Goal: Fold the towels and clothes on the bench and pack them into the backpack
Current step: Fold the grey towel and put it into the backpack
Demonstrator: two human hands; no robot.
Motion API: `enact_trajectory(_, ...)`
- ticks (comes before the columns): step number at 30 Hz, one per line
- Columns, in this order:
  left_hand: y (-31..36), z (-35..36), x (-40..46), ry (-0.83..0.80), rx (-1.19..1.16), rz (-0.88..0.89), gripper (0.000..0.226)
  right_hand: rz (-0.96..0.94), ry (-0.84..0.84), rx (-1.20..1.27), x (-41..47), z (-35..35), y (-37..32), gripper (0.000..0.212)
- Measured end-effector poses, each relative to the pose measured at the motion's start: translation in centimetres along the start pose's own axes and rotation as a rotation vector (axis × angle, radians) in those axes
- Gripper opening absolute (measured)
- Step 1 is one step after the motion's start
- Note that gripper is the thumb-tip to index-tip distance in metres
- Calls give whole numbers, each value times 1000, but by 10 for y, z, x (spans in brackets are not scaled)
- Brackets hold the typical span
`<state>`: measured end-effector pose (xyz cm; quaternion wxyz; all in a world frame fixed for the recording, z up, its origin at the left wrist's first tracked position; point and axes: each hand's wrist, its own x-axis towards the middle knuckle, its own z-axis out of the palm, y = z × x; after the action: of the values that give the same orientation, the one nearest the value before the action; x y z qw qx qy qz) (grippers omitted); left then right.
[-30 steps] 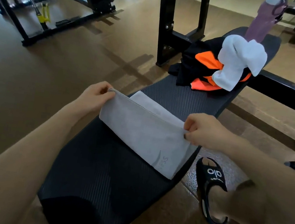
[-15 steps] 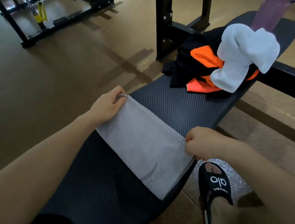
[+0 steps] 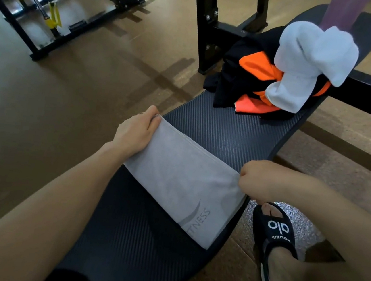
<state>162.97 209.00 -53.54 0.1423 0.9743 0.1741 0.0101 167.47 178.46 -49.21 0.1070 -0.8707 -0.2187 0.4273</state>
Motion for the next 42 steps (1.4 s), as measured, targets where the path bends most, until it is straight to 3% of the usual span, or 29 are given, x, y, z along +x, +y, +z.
enact_trajectory(14,-2,10,1,64,7,-21,22,-64,140,-48,12,-3,24,24)
enact_trajectory(30,-13,1,2,-35,-200,-44,25,-40,47,-24,12,-9,19,26)
enact_trajectory(37,-16,-3,4,-54,-296,-81,28,-50,-46,266,10,-15,13,21)
enact_trajectory(42,-14,-3,8,-75,-188,-17,24,-12,58,36,12,-9,17,25)
